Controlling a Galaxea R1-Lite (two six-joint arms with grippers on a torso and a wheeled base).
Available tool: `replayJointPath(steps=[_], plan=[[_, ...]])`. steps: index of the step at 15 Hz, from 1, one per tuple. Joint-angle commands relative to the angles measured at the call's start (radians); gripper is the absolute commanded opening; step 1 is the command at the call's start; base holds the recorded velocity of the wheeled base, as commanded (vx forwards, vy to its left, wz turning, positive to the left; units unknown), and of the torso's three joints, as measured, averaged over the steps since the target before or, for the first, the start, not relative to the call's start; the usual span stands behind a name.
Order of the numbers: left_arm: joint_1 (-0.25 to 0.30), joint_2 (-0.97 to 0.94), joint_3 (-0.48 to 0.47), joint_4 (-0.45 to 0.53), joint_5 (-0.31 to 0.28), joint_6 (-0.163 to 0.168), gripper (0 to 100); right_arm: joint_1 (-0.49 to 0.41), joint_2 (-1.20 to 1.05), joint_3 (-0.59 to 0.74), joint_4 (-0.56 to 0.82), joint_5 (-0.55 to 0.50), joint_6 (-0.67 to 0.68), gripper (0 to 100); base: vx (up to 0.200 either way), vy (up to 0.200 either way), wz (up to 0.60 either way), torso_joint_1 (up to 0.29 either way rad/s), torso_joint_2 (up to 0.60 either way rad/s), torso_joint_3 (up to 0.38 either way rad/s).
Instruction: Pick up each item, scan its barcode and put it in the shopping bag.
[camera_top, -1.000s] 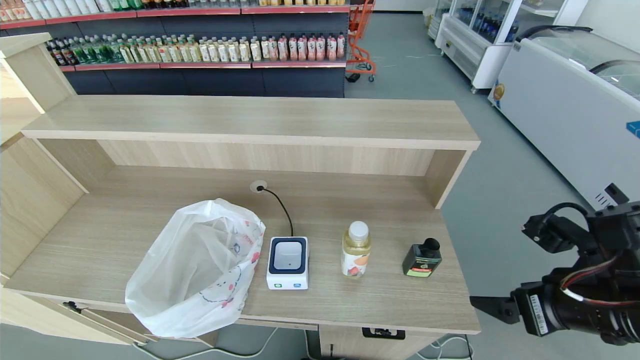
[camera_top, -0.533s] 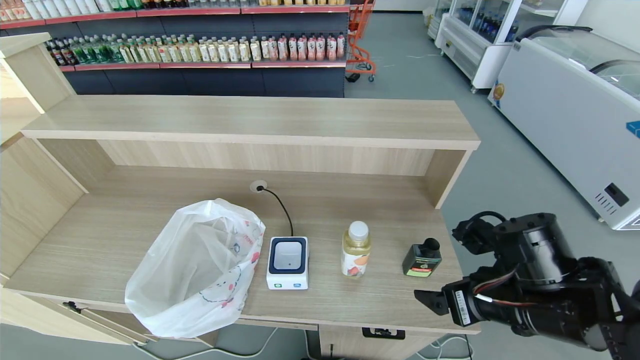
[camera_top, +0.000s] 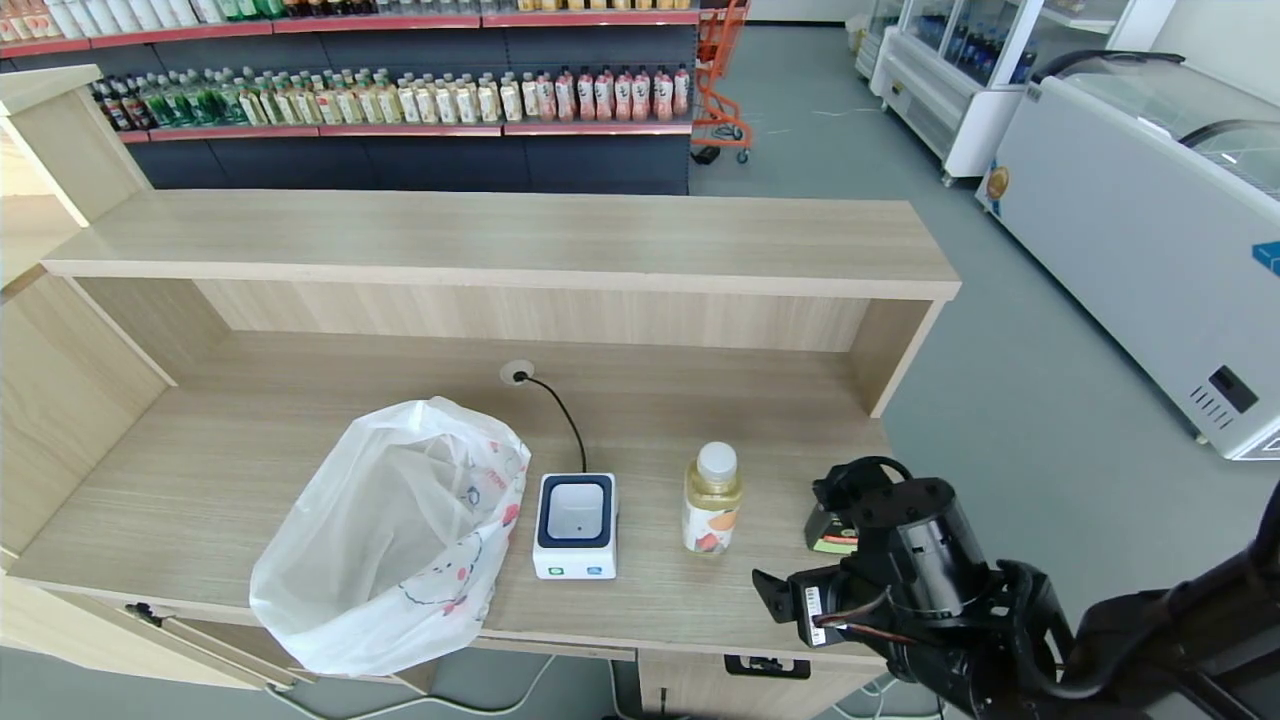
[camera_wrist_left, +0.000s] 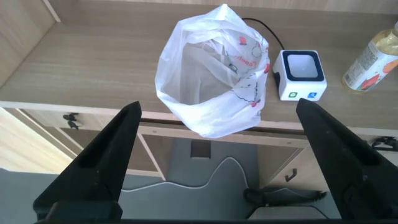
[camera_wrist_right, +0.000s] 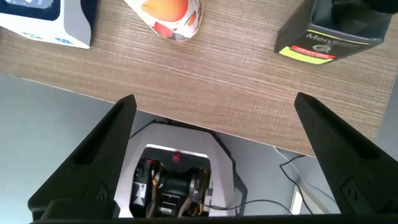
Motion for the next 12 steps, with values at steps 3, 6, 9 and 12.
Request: replayJointPath(steps=[3,6,9,12], plan=[[0.000,0.000,0.000,0.001,0.000,0.000,100,0.013,0.064,0.004,-0.133,0.002,0.003,100,0.000,0.000,0.00,0.000,0.00,0.000],[0.000,0.000,0.000,0.001,0.000,0.000,100,0.019,0.102,0.009,-0.242,0.006,-0.018,100,0.000,0.000,0.00,0.000,0.00,0.000],[0.000,0.000,0.000,0.001,0.000,0.000,100,0.016,0.157,0.017,-0.380,0.022,-0.052,100,0.000,0.000,0.00,0.000,0.00,0.000],[0.000,0.000,0.000,-0.001,0.000,0.000,100,0.010,0.167,0.021,-0.412,0.024,-0.076,100,0.000,0.000,0.00,0.000,0.00,0.000]])
